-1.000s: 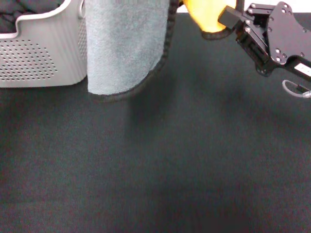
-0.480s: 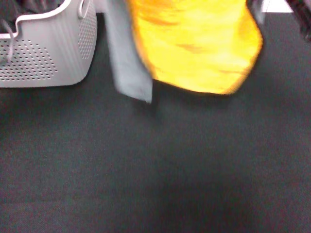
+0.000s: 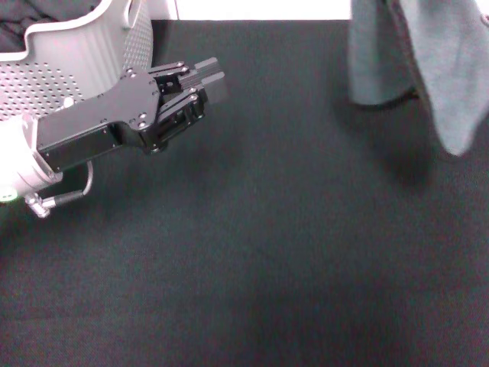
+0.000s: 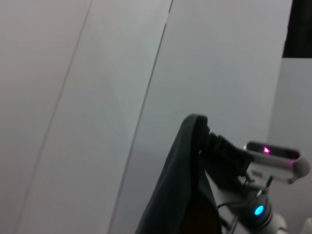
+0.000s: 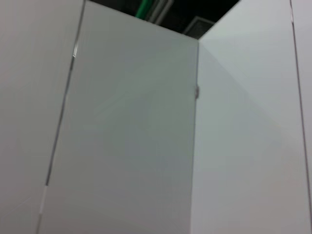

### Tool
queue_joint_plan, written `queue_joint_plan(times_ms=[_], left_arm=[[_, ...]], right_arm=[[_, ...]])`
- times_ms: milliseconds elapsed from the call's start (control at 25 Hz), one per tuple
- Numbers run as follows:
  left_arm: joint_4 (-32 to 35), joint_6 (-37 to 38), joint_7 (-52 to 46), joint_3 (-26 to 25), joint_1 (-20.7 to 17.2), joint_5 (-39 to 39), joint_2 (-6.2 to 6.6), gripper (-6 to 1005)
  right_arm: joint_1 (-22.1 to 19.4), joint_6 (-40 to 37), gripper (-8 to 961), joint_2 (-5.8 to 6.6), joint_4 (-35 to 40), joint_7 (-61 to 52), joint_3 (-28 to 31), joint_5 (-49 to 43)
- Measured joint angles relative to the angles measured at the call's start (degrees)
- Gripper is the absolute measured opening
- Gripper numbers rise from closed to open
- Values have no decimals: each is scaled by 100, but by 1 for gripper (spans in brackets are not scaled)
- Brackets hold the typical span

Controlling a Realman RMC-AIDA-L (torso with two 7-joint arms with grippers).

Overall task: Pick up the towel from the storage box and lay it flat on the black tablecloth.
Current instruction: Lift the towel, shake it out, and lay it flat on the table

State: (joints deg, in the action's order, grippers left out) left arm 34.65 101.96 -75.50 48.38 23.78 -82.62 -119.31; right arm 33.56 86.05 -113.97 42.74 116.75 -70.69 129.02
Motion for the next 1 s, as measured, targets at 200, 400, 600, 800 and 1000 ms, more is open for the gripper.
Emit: queue_joint_plan(times_ms=[200,400,600,800,1000], left_arm=[[-327,-325,732,-5,-96,92,-57,244],[-1182,-669,2074,7,-7,447,-102,287],[-2198,-848,4037,22,159,957,-120,330],[-3111,-829,6763,25,217,1000,-142,400],[-4388,-615,10357,-310,508,1132,-150,544]], right_arm=[[51,-399,6,6,324,-303,3,-27],[99,-813,6,-17,646,-491,3,-112],[375,-1093,6,-34,712,-778,-8,-205],[514,-1455,6,-108,843,-1174,12,-286],[629,-1913,6,-174,968,-1695,-55,-284]])
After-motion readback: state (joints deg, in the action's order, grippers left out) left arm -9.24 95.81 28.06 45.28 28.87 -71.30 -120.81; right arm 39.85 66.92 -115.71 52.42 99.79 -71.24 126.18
